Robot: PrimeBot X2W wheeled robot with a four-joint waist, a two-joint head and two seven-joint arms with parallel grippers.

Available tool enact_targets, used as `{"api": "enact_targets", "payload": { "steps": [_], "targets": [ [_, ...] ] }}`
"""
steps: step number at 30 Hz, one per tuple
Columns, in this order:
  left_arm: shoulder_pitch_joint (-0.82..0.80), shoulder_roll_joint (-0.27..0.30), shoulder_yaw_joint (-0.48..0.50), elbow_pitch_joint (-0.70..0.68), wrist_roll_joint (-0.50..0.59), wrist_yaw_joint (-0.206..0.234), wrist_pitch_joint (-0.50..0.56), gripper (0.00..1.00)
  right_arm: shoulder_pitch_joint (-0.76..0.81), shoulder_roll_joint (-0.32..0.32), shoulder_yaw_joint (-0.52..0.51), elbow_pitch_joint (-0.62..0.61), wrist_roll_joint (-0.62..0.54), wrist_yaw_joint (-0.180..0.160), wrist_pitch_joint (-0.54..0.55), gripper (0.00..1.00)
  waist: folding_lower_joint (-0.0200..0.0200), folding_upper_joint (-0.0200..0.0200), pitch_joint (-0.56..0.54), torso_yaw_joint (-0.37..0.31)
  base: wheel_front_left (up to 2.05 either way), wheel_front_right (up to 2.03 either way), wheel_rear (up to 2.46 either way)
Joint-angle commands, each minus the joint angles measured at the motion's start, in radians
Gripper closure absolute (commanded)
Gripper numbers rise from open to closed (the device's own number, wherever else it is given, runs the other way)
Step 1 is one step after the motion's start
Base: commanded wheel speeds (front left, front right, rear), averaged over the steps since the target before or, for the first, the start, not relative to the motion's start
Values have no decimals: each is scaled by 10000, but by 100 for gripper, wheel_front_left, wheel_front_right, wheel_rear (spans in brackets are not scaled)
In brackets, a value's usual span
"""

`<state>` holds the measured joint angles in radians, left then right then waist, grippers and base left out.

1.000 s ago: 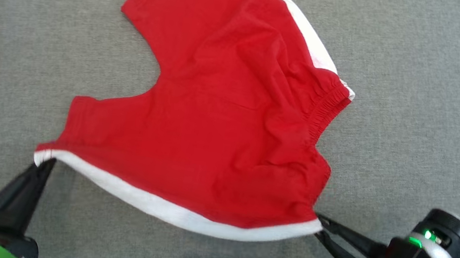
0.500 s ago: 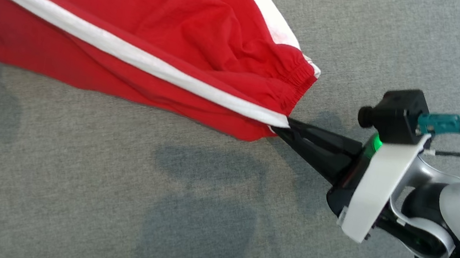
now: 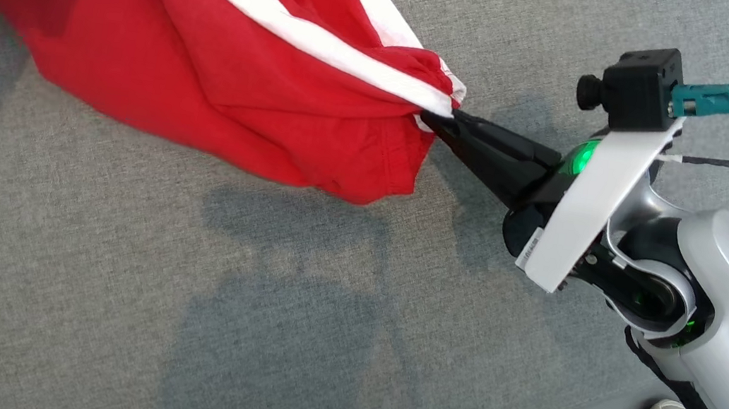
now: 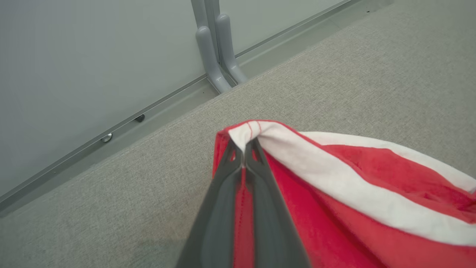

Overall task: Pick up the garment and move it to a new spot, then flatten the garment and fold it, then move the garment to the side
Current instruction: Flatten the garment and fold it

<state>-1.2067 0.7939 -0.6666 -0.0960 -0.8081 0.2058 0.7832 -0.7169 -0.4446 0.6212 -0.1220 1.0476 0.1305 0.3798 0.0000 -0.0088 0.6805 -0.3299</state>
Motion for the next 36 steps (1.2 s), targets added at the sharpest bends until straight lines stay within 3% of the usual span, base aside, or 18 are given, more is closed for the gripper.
{"api": "enact_targets", "payload": {
  "steps": [1, 7, 15, 16, 17, 18, 19, 20, 27, 34, 36],
  "targets": [
    [-395, -201, -111, 361, 181, -147, 31, 100, -201, 102, -33, 111, 42, 4, -83, 100, 0, 88, 46, -42, 0, 0, 0],
    [-1315, -888, -667, 1799, 707, -611, 85, 100, -396, 521, -187, 688, -204, 4, -300, 100, 0, 88, 122, -100, 0, 0, 0],
    [-1535, -1274, -893, 3482, 998, -635, -299, 100, -521, 1173, -807, 1402, -694, 4, -128, 100, 0, 88, 95, -198, 0, 0, 0],
    [-1491, -1313, -886, 3615, 974, -627, -343, 100, -523, 1239, -879, 1440, -783, 4, -62, 85, 0, 88, 81, -200, 0, 0, 0],
    [-1422, -1358, -889, 3735, 926, -606, -381, 80, -509, 1287, -957, 1456, -871, 4, -23, 53, 0, 88, 63, -195, 0, 0, 0],
    [-1332, -1391, -884, 3834, 861, -593, -432, 58, -450, 1331, -1024, 1505, -933, 4, 98, 0, 0, 88, 36, -185, 0, 0, 0],
    [-1240, -1409, -889, 3893, 836, -600, -475, 24, -395, 1371, -1105, 1516, -1033, 4, 122, 0, 0, 88, 1, -162, 0, 0, 0],
    [-1149, -1421, -920, 3948, 815, -640, -503, 0, -340, 1405, -1182, 1505, -1118, 5, 192, 0, 0, 88, -40, -125, 0, 0, 0],
    [-420, -1665, -294, 3697, -37, -450, -1188, 0, 307, 1434, -1959, 1141, -1558, 4, 487, 0, 0, 88, -559, 193, 0, 0, 0],
    [1549, -681, 285, 2169, -963, -378, -1745, 0, 1873, 842, -2962, -283, -2824, 4, 176, 0, 0, 88, -1298, 565, 0, 0, 0],
    [2583, -215, 643, 1725, -824, -33, -2787, 0, 2591, 808, -3550, -898, -4066, 4, -520, 0, 0, 88, -1559, 611, 0, 0, 0]
  ]
}}
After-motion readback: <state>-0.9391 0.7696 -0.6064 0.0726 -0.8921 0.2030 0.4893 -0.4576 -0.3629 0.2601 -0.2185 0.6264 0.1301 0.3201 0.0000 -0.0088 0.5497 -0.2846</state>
